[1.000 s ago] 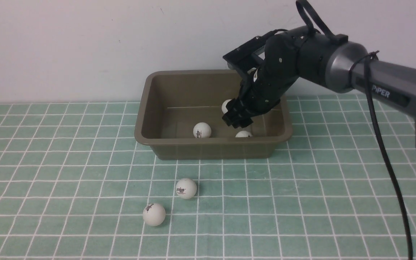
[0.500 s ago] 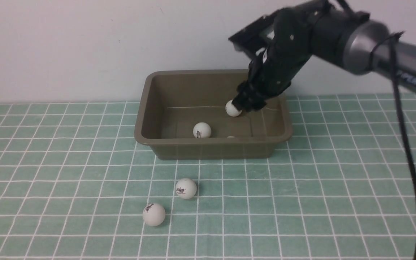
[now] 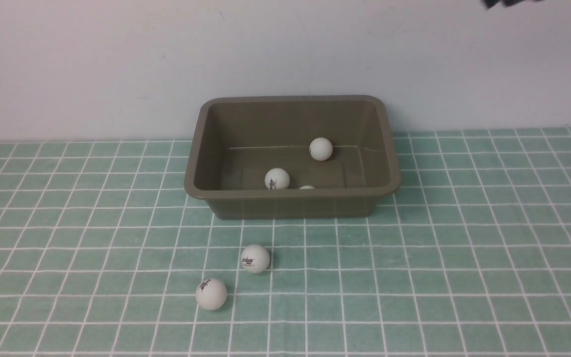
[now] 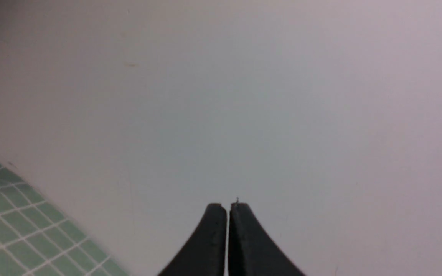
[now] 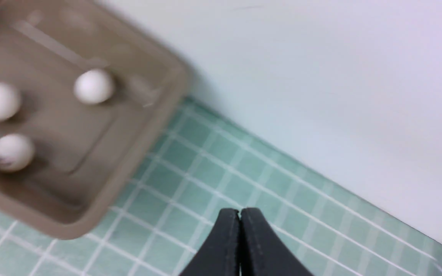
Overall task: Put the table tennis balls in the box on the green coffee tablecloth.
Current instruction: 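Reach for and grasp a ping pong ball on the table beside the basket, then drop the ball into the bin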
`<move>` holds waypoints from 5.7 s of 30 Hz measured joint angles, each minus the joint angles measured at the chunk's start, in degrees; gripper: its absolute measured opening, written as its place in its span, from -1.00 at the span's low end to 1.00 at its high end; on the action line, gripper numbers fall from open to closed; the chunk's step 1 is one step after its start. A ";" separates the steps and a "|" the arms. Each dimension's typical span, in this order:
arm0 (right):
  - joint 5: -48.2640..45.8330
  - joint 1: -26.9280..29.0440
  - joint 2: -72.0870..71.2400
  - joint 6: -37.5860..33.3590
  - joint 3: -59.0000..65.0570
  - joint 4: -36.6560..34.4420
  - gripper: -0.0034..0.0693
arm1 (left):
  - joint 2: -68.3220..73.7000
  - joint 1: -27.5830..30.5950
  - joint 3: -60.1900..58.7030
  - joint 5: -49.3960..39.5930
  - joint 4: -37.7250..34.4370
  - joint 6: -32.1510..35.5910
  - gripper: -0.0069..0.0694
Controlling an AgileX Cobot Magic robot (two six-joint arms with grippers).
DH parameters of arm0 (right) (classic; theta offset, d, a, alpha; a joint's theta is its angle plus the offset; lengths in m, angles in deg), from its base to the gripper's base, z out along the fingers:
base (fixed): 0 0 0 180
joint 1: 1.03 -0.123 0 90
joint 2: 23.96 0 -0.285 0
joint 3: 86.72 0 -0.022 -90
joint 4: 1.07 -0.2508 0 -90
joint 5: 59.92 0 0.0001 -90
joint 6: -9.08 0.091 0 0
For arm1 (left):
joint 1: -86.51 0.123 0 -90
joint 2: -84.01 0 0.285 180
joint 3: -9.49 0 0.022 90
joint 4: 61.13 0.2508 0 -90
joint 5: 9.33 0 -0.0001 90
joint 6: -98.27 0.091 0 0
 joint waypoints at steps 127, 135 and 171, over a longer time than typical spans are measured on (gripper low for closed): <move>12.07 13.08 -66.38 -2.76 78.81 -17.49 -0.95 | 106.37 -24.84 62.35 -58.38 20.82 30.22 0.52; 12.07 13.08 -66.38 -2.76 78.81 -17.56 -0.95 | 106.44 -24.84 62.35 -59.12 20.94 30.17 0.15; 12.07 13.08 -66.38 -2.76 78.81 -17.99 -0.95 | 124.92 -24.84 106.82 -63.23 26.69 30.19 0.25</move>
